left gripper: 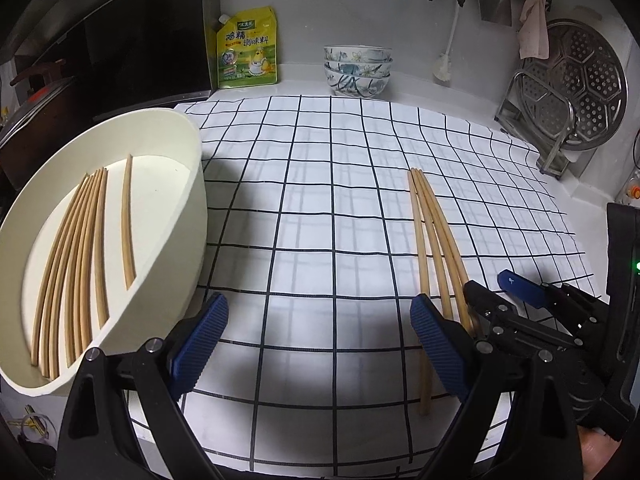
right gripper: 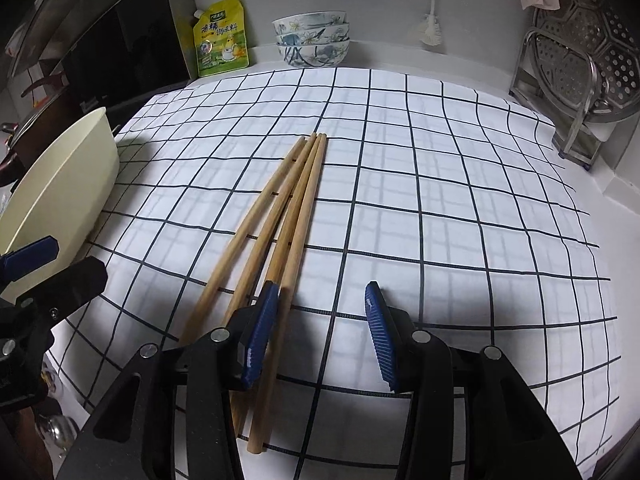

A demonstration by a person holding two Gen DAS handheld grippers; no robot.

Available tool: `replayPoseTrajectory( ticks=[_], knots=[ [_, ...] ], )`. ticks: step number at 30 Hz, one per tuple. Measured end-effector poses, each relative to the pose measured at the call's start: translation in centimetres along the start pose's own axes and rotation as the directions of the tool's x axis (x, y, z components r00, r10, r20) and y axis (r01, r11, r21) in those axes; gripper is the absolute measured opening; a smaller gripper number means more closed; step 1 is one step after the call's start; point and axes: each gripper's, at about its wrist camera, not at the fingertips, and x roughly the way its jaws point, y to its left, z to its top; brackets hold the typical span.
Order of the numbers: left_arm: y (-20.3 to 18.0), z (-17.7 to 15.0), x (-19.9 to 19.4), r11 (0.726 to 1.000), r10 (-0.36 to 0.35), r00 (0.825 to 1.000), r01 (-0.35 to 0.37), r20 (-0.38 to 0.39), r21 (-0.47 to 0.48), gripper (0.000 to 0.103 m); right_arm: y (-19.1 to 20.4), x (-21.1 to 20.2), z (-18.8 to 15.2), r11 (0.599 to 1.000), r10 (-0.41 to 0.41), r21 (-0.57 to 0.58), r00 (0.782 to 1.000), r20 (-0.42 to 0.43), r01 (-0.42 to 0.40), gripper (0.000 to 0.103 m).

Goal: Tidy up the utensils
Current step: 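Close the left tool on a chopstick while the right tool grasps another chopstick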

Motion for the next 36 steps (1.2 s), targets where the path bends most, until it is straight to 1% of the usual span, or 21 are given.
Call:
replayPoseTrajectory(
  ticks=[1,3,4,5,6,16,18,23,25,26,27,36],
  knots=[
    [-0.1,0.0,0.2,1.0,0.0,1.0,0.0,-0.003,0.001,0.091,0.1,0.2,0.0,1.0,-0.009,-0.009,1.0,-0.005,0.009,0.04],
    [-0.4,0.1,0.6,1.0,-0.001,1.0,0.001,-0.012,0.005,0.091,0.2,0.1,-0.1,0.999,-0.027,-0.028,1.0,0.001,0.027,0.025],
    [-0.5,0.1,0.8,1.0,-0.002,1.0,0.002,-0.017,0.007,0.091,0.1,0.1,-0.1,0.999,-0.028,-0.027,1.0,0.002,0.028,0.02],
    [-0.7,0.1,1.0,1.0,-0.004,1.0,0.004,-0.021,0.01,0.091,-0.1,0.1,-0.1,0.999,-0.026,-0.021,1.0,0.001,0.026,0.012],
    [-0.9,0.0,1.3,1.0,-0.006,1.0,0.006,-0.028,0.014,0.091,-0.4,0.1,-0.1,1.0,-0.026,-0.015,1.0,0.0,0.026,0.007],
    [-3.3,0.1,4.1,0.999,-0.01,0.998,0.014,-0.069,0.049,0.091,-4.0,-1.1,-1.2,0.997,-0.022,0.073,1.0,0.004,0.022,0.007],
    [-3.6,0.2,4.4,0.998,-0.01,0.998,0.014,-0.067,0.058,0.091,-4.3,-1.2,-1.4,0.996,-0.014,0.084,1.0,0.006,0.014,0.007],
    [-4.2,0.7,5.2,0.996,0.016,0.999,-0.012,-0.051,0.083,0.091,-4.7,-1.3,-1.4,0.996,-0.001,0.094,1.0,0.007,0.0,0.007],
    [-4.4,0.9,5.6,0.996,0.026,0.998,-0.02,-0.057,0.091,0.091,-4.8,-1.4,-1.4,0.995,0.001,0.1,1.0,0.012,-0.002,0.011],
    [-4.4,1.0,5.8,0.995,0.031,0.998,-0.026,-0.06,0.097,0.091,-4.9,-1.4,-1.4,0.995,0.0,0.101,1.0,0.012,-0.001,0.015],
    [-4.5,1.1,6.0,0.994,0.037,0.997,-0.031,-0.061,0.101,0.091,-5.0,-1.4,-1.3,0.995,-0.002,0.103,1.0,0.015,0.001,0.018],
    [-4.5,1.2,6.7,0.994,0.051,0.997,-0.045,-0.063,0.098,0.093,-4.9,-1.0,-0.9,0.995,-0.024,0.093,1.0,0.013,0.023,0.019]
  ],
)
